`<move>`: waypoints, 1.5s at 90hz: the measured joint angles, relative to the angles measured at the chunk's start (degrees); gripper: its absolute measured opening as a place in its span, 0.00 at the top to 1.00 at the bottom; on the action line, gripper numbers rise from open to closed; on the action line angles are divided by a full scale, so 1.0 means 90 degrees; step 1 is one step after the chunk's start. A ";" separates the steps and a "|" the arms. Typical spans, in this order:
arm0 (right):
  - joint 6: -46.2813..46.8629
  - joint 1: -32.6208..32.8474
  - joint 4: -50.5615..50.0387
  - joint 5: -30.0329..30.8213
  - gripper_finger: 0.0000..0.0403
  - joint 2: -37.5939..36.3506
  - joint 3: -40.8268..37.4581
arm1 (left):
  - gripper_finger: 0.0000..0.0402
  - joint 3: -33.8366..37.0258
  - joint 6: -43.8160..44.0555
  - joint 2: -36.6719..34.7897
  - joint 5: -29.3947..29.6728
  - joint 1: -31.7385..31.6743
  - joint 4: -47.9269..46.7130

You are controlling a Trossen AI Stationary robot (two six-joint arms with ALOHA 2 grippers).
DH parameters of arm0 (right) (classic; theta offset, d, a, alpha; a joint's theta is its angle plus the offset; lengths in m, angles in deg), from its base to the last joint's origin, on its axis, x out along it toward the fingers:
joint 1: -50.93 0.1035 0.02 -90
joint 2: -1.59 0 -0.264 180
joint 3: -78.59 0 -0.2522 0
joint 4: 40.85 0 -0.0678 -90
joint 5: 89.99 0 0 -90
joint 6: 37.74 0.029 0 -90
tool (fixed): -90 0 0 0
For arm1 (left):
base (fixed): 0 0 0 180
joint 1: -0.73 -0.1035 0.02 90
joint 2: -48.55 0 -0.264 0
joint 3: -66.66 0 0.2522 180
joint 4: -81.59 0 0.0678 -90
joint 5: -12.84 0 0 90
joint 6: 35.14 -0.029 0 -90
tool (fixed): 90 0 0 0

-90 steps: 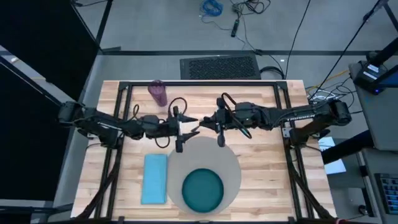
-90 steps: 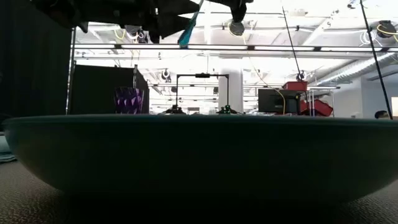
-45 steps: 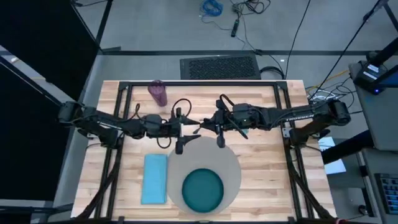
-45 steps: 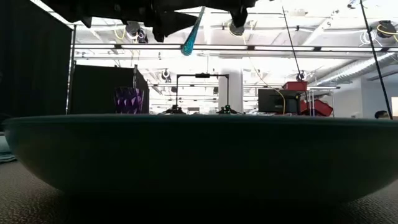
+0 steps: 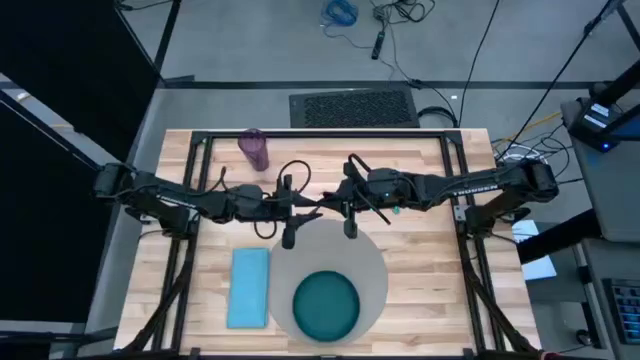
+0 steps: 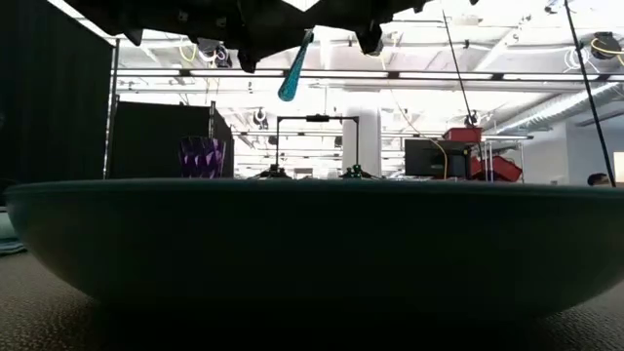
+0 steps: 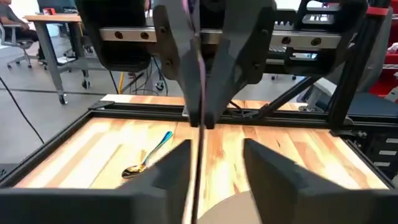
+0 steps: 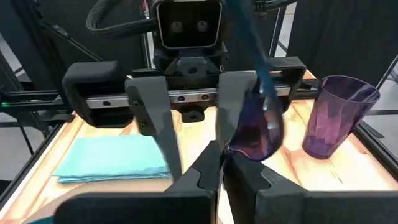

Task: Set table place
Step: Put the blue fork on top of the blue table napkin

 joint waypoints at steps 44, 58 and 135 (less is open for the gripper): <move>0.0215 -0.0002 0.0375 0.0051 0.93 -0.0004 -0.0005 | 1.00 -0.0010 -0.0230 -0.0005 0.0292 0.0002 0.0058; 0.0646 -0.0057 0.0248 0.0048 0.79 -0.0005 -0.0005 | 1.00 -0.0010 -0.0228 -0.0005 0.0369 0.0002 0.0142; 0.0993 -0.0345 -0.3764 0.1675 0.36 -0.0107 0.0585 | 1.00 -0.0005 0.3125 -0.2523 0.1404 0.0163 -0.3958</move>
